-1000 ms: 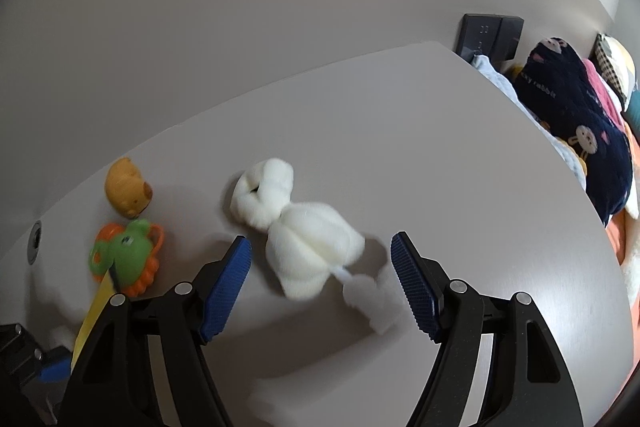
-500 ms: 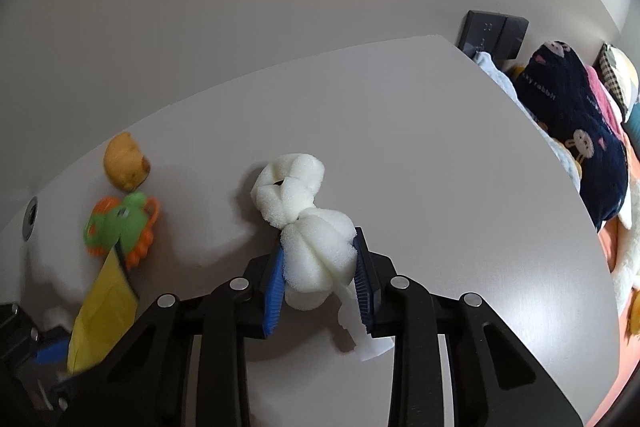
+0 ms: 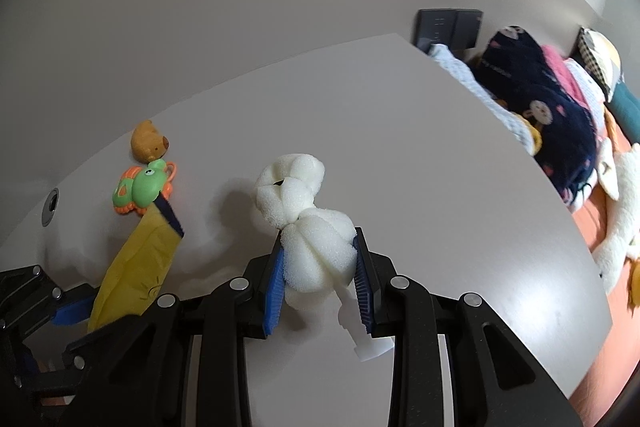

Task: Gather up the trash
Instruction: 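Carry the yellow packet and white plush over the black bin, then open both tools over the black bin to drop packet and plush, then move both open tools back over the table toward the seahorse and tan toy, then grasp the green seahorse toy with the left tool while the right tool grasps the tan toy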

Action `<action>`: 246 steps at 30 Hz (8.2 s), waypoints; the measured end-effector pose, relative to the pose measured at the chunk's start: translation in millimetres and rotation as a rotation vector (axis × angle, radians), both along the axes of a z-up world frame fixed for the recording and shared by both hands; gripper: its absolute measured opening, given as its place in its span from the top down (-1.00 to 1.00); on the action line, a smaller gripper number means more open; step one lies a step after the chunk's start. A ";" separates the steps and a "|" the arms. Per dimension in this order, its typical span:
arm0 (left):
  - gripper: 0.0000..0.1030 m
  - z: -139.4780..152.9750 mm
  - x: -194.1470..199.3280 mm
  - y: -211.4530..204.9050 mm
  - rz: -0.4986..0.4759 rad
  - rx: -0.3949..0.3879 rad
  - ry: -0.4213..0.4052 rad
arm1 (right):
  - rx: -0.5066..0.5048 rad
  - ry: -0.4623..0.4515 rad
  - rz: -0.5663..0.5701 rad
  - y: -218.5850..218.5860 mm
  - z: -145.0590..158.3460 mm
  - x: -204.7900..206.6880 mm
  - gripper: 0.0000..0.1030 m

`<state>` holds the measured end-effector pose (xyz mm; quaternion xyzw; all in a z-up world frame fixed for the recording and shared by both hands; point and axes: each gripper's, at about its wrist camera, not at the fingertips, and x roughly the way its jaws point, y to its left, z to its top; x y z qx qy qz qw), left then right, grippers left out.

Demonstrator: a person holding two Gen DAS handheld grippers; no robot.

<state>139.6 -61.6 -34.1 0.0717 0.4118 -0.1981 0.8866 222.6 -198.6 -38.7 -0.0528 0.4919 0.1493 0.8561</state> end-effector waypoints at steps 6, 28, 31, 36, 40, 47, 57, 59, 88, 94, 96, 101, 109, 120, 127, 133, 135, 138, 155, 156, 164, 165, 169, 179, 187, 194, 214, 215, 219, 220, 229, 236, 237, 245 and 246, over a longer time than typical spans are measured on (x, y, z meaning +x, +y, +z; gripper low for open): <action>0.65 10.4 -7.9 -5.1 -0.032 0.001 -0.012 | 0.006 -0.016 -0.031 -21.0 13.4 -24.1 0.38; 0.65 40.4 -61.0 -62.5 -0.199 0.007 -0.051 | 0.024 -0.067 -0.179 -108.2 48.5 -108.2 0.38; 0.65 41.9 -66.1 -79.7 -0.226 0.008 -0.053 | 0.028 -0.074 -0.196 -118.1 52.0 -120.7 0.38; 0.65 45.4 -79.7 -97.3 -0.267 0.007 -0.057 | 0.037 -0.085 -0.235 -136.0 55.9 -142.0 0.38; 0.65 46.5 -89.4 -112.6 -0.303 0.011 -0.061 | 0.044 -0.086 -0.272 -151.4 56.9 -158.8 0.37; 0.65 50.0 -108.6 -138.2 -0.378 0.008 -0.063 | 0.048 -0.098 -0.340 -179.8 59.3 -191.8 0.37; 0.65 46.0 -144.0 -180.5 -0.515 -0.003 -0.047 | 0.059 -0.115 -0.447 -221.8 62.7 -243.5 0.36; 0.65 44.9 -152.1 -186.6 -0.536 -0.007 -0.041 | 0.063 -0.113 -0.464 -228.8 61.9 -253.1 0.36; -0.87 18.2 -187.0 -205.4 -0.645 0.088 0.008 | 0.114 -0.130 -0.671 -282.0 56.1 -333.2 -0.48; -0.87 19.3 -180.4 -189.5 -0.593 0.102 -0.001 | 0.114 -0.139 -0.592 -263.2 58.1 -314.2 -0.48; -0.87 19.7 -175.7 -181.4 -0.566 0.104 0.000 | 0.116 -0.139 -0.560 -253.2 58.3 -305.7 -0.48; -0.87 21.3 -164.8 -159.0 -0.496 0.103 0.003 | 0.121 -0.133 -0.491 -230.6 57.6 -285.2 -0.48; -0.87 21.7 -145.6 -119.0 -0.365 0.100 0.012 | 0.129 -0.122 -0.390 -191.9 55.5 -251.9 -0.48; -0.87 23.4 -122.2 -63.2 -0.197 0.085 0.015 | 0.139 -0.115 -0.247 -134.9 54.9 -207.5 -0.48; -0.87 22.8 -106.5 -27.8 -0.092 0.072 0.021 | 0.134 -0.107 -0.187 -101.2 49.4 -180.1 -0.48; -0.87 21.1 -92.4 -6.7 -0.023 0.057 0.027 | 0.137 -0.098 -0.148 -78.1 45.2 -159.6 -0.48; -0.87 19.6 -88.9 0.4 -0.005 0.053 0.032 | 0.134 -0.094 -0.135 -70.3 43.6 -153.2 -0.48; -0.87 17.0 -82.4 9.4 0.023 0.046 0.039 | 0.130 -0.092 -0.116 -58.9 41.5 -144.2 -0.48; -0.87 0.6 -19.0 54.5 0.197 -0.008 0.060 | 0.146 -0.062 -0.090 -17.5 16.9 -73.2 -0.48; -0.87 -0.9 -14.0 56.0 0.201 -0.008 0.062 | 0.148 -0.059 -0.092 -15.6 14.9 -68.2 -0.48; -0.87 -10.9 25.0 63.1 0.223 -0.018 0.068 | 0.156 -0.045 -0.110 -6.2 4.0 -29.4 -0.48; -0.87 -12.6 30.0 64.7 0.227 -0.023 0.070 | 0.156 -0.043 -0.114 -4.7 2.2 -23.2 -0.48; -0.87 -20.9 48.9 70.7 0.235 -0.057 0.084 | 0.157 -0.035 -0.126 0.1 -3.6 -6.5 -0.48; -0.87 -34.8 80.1 76.7 0.260 -0.051 0.081 | 0.160 -0.023 -0.116 20.6 -12.5 24.3 -0.48; -0.36 -40.7 87.6 76.7 0.243 0.003 0.065 | 0.162 -0.024 -0.095 37.7 -10.3 36.1 -0.48; -0.35 -35.7 74.8 88.6 0.266 -0.012 0.030 | 0.157 -0.019 -0.058 55.4 -11.7 39.4 -0.48; -0.35 -20.6 23.2 163.6 0.424 0.019 0.012 | 0.159 0.012 0.144 154.2 -16.7 41.1 -0.48; -0.35 -20.4 21.1 167.2 0.430 0.021 0.012 | 0.158 0.014 0.152 158.7 -17.1 41.8 -0.48; -0.35 -19.7 15.9 177.7 0.452 0.020 0.016 | 0.140 0.020 0.174 176.0 -20.5 47.3 -0.48; -0.35 -19.5 14.9 179.7 0.455 0.021 0.017 | 0.135 0.024 0.174 178.7 -22.1 49.9 -0.48; -0.35 -18.6 13.3 185.0 0.471 0.020 0.016 | 0.049 0.029 0.197 191.1 -29.2 59.4 0.07; -0.35 -13.9 12.9 180.8 0.468 -0.014 0.012 | 0.014 0.019 0.199 183.8 -23.9 52.6 0.28; -0.35 -12.4 12.2 179.9 0.465 -0.016 0.010 | 0.020 0.018 0.198 181.1 -21.6 50.6 0.28; -0.35 0.8 5.1 154.9 0.415 -0.014 -0.007 | 0.043 0.002 0.192 156.5 2.3 34.4 0.27; -0.35 1.9 3.5 151.5 0.407 -0.013 -0.009 | 0.041 -0.006 0.189 150.4 6.6 29.4 0.27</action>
